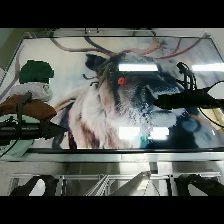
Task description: Fold the shirts.
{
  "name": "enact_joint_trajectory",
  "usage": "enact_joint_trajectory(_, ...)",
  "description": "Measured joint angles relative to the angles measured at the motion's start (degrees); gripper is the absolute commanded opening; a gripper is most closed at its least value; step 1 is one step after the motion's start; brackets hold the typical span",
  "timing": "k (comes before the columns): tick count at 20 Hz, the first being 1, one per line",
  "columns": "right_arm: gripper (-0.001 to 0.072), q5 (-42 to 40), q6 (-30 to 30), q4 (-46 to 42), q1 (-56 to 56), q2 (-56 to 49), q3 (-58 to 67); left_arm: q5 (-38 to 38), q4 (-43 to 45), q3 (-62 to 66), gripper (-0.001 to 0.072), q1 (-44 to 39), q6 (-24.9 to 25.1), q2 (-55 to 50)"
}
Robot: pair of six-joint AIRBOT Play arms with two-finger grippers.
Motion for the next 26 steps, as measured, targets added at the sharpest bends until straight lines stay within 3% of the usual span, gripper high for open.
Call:
enact_joint_trajectory(5, 0.0022, 0.00, 0.00, 0.00, 0.00, 0.00, 0.00, 0.00, 0.15, 1.14, 0.0038, 0.66, -0.07, 0.00)
enact_joint_trajectory(7, 0.0022, 0.00, 0.00, 0.00, 0.00, 0.00, 0.00, 0.04, 0.15, 4.83, 0.0720, 2.69, -0.83, 0.00)
enact_joint_trajectory(11, 0.0022, 0.00, 0.00, 0.00, 0.00, 0.00, 0.00, 5.20, 0.74, 17.18, 0.0719, 9.07, -2.45, -2.43)
enact_joint_trajectory(15, 0.0022, 0.00, 0.00, 0.00, 0.00, -0.02, 0.00, 15.04, 4.98, 30.60, 0.0718, 12.57, -3.10, -12.70)
enact_joint_trajectory(20, 0.0022, 0.00, 0.00, 0.00, 0.00, -0.04, 0.00, 26.38, 11.19, 51.91, 0.0717, 10.56, -3.06, -36.52)
enact_joint_trajectory(26, 0.0022, 0.00, 0.00, -0.02, 0.00, -0.04, 0.00, 30.64, 15.32, 80.11, 0.0718, 4.37, -2.89, -69.37)
